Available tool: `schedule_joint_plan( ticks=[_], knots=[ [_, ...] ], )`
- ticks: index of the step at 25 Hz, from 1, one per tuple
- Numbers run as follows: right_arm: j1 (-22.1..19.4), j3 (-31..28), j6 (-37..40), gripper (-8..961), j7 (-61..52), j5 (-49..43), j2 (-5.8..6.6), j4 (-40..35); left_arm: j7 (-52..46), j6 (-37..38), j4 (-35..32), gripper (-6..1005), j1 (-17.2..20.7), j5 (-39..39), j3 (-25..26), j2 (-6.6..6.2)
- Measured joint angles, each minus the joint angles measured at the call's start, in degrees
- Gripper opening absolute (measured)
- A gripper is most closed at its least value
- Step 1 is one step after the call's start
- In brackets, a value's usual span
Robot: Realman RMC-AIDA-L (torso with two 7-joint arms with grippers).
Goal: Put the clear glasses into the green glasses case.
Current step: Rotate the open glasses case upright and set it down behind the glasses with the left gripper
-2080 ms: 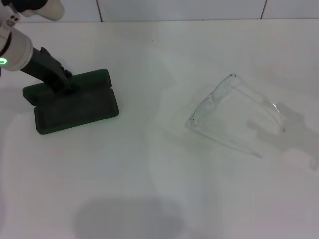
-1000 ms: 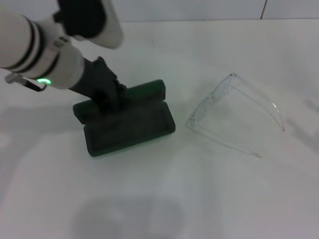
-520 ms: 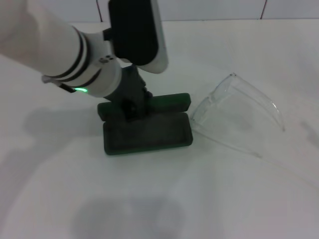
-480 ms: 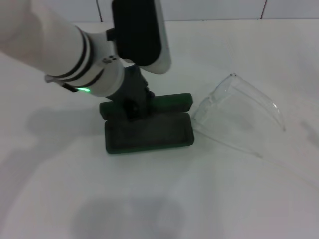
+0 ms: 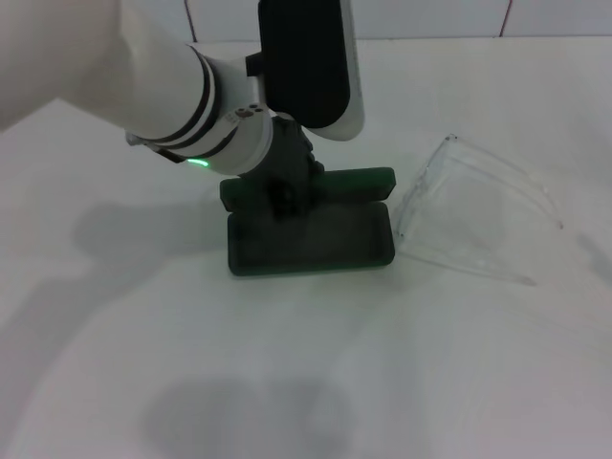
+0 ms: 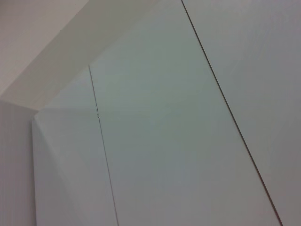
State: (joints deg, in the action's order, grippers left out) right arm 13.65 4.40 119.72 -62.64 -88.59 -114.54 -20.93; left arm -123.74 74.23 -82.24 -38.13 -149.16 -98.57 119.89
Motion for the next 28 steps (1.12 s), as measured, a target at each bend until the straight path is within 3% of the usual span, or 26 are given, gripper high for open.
schedule_joint_plan(
  ticks=[12, 24, 28],
  knots=[
    [0.29, -0.01, -0.37, 795, 0.66, 0.21, -0.03, 0.1, 1.18, -6.57, 5.33, 207, -0.55, 0.03, -2.44, 0.0],
    [0.06, -0.01, -0.55, 794, 0.75, 0.18, 0.02, 0.1, 1.4, -6.99, 5.52, 208, -0.8, 0.05, -2.46, 0.0],
    [-0.01, 0.04, -0.55, 794, 0.76, 0.07, 0.03, 0.1, 1.54, -6.97, 5.03, 315, -0.72, 0.22, -2.5, -0.01]
  ],
)
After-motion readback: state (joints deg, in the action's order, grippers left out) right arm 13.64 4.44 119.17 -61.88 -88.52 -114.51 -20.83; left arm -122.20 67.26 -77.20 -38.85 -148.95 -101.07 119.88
